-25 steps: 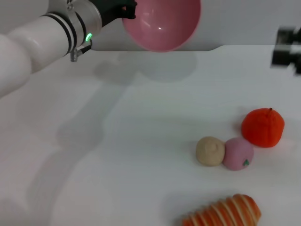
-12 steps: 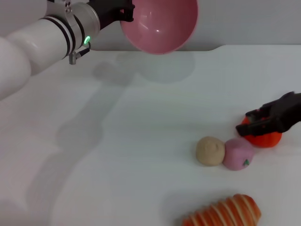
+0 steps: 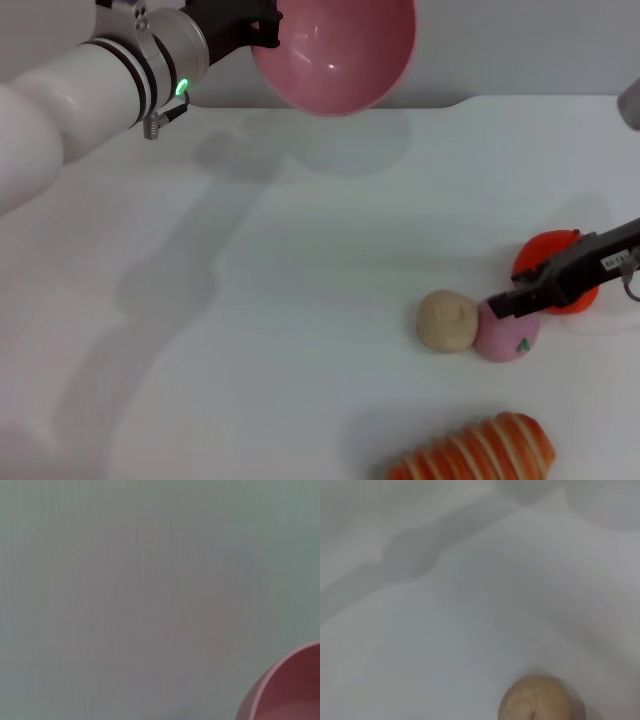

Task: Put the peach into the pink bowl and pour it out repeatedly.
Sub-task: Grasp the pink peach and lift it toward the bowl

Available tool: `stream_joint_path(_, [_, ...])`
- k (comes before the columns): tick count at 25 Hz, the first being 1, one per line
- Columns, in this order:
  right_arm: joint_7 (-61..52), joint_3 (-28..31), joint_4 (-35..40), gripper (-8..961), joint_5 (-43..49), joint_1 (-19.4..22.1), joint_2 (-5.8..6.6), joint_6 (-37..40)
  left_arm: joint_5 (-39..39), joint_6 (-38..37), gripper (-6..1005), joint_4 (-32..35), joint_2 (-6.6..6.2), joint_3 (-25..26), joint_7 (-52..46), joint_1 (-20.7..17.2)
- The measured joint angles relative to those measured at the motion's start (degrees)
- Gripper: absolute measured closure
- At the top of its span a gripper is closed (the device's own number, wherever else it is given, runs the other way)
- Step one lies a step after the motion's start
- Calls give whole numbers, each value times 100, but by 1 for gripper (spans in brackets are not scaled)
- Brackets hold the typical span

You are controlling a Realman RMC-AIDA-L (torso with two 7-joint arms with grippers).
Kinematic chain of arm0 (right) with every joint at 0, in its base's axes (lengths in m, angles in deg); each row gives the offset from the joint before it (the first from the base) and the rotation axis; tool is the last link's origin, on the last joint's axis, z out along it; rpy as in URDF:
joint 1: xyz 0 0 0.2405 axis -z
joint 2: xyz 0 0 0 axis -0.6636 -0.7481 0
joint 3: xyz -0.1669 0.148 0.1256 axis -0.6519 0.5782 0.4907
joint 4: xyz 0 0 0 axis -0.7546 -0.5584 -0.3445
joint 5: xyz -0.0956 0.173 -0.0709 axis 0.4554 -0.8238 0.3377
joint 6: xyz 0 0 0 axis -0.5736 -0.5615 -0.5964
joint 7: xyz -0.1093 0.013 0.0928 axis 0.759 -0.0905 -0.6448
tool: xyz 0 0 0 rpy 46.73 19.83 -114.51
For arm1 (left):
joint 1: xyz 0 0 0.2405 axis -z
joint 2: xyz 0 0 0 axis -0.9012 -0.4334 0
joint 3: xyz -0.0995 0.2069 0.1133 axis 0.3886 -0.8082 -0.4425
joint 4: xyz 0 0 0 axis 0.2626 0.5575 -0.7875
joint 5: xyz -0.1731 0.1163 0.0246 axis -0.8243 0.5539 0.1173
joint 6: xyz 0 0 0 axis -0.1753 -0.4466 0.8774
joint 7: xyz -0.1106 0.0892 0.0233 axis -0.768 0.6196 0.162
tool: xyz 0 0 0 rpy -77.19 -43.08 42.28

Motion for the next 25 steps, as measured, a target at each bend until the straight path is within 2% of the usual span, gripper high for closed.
stream_joint_path(14, [-24, -91, -732, 467, 288, -139, 0, -464, 0, 22, 957, 1, -1, -5, 8, -26])
stream_joint_path(25, [-66, -186, -758, 475, 577, -171, 0, -612, -3, 21, 957, 1, 8, -8, 9, -109])
